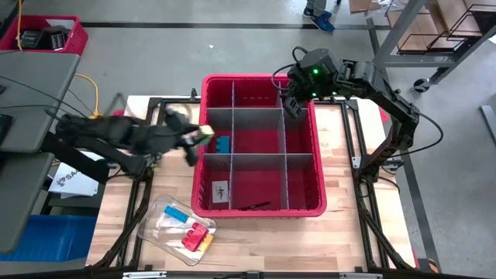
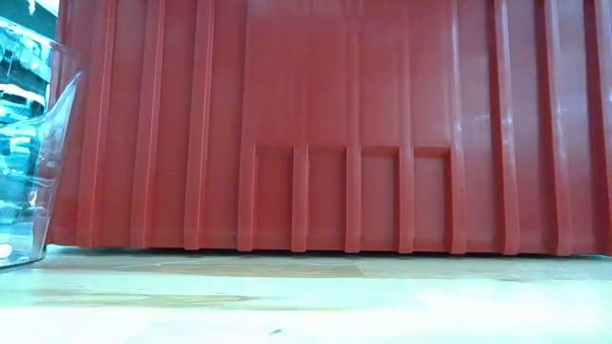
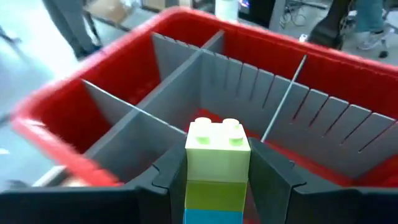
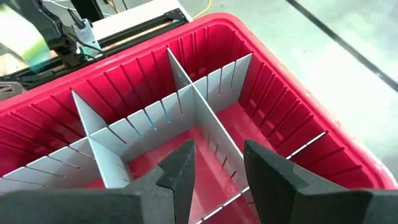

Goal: Sort blocks
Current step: Put the green block into the bin, then put the orange block into the bin

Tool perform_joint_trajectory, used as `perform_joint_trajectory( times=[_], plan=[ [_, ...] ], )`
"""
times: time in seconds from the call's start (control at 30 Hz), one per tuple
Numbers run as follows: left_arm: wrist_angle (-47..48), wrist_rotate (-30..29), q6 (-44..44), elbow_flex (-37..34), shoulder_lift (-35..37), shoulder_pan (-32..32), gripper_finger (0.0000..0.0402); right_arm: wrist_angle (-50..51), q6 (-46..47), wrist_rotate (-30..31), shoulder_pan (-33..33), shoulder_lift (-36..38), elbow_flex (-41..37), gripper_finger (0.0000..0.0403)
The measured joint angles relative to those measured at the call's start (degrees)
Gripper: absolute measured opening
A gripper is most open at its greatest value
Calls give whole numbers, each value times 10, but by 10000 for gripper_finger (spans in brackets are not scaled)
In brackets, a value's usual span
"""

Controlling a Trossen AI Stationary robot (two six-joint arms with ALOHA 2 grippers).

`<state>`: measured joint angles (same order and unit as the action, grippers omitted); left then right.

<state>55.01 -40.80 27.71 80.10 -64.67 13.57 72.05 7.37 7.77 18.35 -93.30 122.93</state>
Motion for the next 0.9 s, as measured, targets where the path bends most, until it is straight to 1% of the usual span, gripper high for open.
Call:
perform_joint_trajectory(
  times=[0.07,0.1,0.2,0.27,0.33,0.4,0.47,0.5,0.53,0.63,0.73,0.8,0.9],
  plan=[
    [-80,34,-8,-60,-7,-37,123,-1,-1,3,0,0,0,129],
    [-106,33,-3,-87,-10,-51,123,-1,-1,4,0,0,0,129],
    [-165,-2,52,-147,-13,-86,123,-1,-2,4,0,0,0,129],
    [-193,-14,61,-169,-12,-106,123,-1,-3,4,0,0,0,129],
    [-207,-10,65,-185,-12,-123,123,-1,-3,5,0,0,0,129],
    [-212,12,77,-192,-12,-139,123,-1,-3,5,0,0,0,129],
    [-217,50,90,-192,-12,-158,125,-1,-3,5,0,0,0,129],
    [-219,68,92,-192,-12,-167,141,-1,-3,5,0,0,0,129],
    [-219,78,96,-192,-12,-174,168,0,-3,5,0,0,0,129],
    [-213,96,105,-187,-10,-191,267,0,-3,5,0,0,0,129],
    [-181,154,90,-162,-9,-201,346,0,-3,5,0,0,0,129],
    [-147,205,86,-143,-9,-203,377,0,-4,5,0,0,0,129],
    [-98,318,76,-99,-7,-191,394,1,-13,5,0,0,0,129]
  ],
)
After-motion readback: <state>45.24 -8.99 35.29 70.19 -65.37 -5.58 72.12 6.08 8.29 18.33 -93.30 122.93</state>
